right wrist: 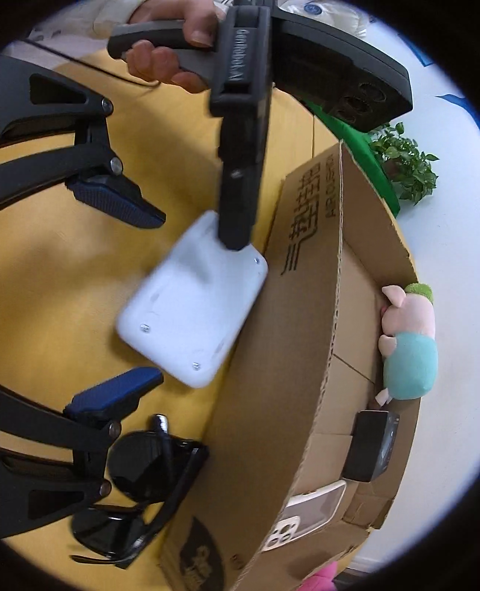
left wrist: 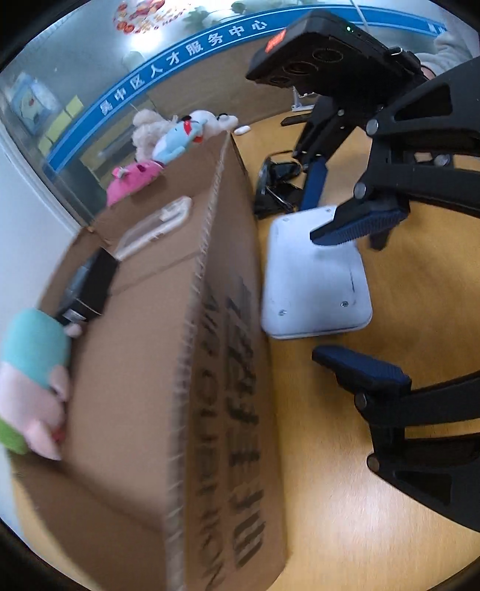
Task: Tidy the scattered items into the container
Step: 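Grasp the white power bank on the table with the left gripper, then lift the power bank and carry it over the cardboard box, then open the left gripper to release the power bank into the box, then move both grippers down to the black sunglasses on the table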
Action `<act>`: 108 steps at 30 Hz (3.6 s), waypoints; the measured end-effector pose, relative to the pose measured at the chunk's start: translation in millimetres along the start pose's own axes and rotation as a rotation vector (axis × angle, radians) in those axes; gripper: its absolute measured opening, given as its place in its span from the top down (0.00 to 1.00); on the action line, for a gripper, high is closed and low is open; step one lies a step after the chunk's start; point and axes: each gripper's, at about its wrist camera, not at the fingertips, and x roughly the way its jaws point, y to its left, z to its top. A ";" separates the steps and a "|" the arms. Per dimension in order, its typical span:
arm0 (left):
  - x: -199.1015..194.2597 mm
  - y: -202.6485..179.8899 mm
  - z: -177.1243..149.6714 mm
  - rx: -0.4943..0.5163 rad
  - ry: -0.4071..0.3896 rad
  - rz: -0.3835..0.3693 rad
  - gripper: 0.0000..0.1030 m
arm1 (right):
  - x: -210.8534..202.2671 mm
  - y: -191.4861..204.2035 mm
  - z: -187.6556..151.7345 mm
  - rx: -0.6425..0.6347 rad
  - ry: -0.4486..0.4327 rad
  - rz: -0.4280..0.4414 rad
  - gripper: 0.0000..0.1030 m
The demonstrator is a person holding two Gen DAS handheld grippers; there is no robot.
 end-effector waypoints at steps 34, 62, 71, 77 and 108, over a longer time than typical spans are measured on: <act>-183.1 -110.1 90.9 0.233 -0.418 0.161 0.65 | -138.5 43.0 129.3 -0.243 -0.394 -0.072 0.37; -15.1 55.1 237.9 -0.012 0.043 0.429 0.63 | 132.4 -23.2 242.4 -0.064 0.102 0.110 0.37; -50.6 42.6 221.8 -0.032 -0.053 0.438 0.62 | 100.1 -10.8 240.4 -0.024 0.080 0.089 0.36; -142.1 -35.7 159.7 0.090 -0.427 0.555 0.22 | -13.5 -1.3 191.8 -0.059 -0.171 -0.067 0.22; -82.3 -106.0 -16.3 0.183 -0.378 0.373 0.09 | -91.9 -123.3 -26.5 0.064 -0.143 -0.057 0.22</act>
